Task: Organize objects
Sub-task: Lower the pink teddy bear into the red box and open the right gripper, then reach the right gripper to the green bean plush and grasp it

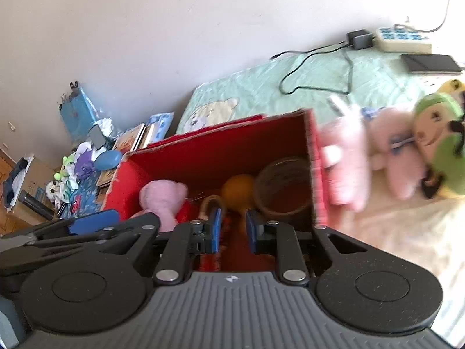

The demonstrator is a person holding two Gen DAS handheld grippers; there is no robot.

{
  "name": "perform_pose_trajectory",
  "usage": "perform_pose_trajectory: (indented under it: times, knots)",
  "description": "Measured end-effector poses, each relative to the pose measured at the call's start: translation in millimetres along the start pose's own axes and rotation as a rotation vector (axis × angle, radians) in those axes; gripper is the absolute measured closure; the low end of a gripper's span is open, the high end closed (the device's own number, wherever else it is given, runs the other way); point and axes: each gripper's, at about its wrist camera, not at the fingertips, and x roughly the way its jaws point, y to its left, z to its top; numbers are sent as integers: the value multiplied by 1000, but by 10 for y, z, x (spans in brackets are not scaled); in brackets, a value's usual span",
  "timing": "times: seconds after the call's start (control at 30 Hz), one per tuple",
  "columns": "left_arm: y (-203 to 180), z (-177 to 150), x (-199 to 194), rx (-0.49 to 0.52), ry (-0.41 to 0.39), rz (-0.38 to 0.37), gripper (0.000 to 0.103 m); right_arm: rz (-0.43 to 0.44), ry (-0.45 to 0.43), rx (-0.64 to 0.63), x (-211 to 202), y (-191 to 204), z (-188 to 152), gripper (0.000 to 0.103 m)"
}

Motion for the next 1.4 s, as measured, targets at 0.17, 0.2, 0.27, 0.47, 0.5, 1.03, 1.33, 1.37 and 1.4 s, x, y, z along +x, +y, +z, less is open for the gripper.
perform_pose_trajectory:
  times: [0.17,0.2,0.27,0.47,0.5,1.03,1.33,1.37,1.4]
  knots:
    - [-531,33,16,51,-3,17,28,-45,-31,-29,-308,-312,15,81]
    - [-652,37,23,64,-3,19,28,-51,-36,-31,-371,-394,21,81]
    - [-849,52,45,82,0,15,29,-56,-40,-20,-464,-558,37,81]
    - [-1410,80,140,121,11,-3,29,-81,-58,8,-699,-1042,65,81]
    - [-1493,83,162,125,14,-9,29,-85,-62,12,-730,-1125,68,81]
    - [-2312,173,890,45,121,-298,26,-35,-73,229,-924,-2338,265,73]
    - [-2401,276,1379,5,147,-337,15,50,-65,251,-624,-2531,673,53]
    - [-2400,289,1422,4,153,-333,15,44,-59,247,-577,-2536,701,53]
    - [-2406,299,1474,2,163,-331,15,46,-49,242,-523,-2540,727,53]
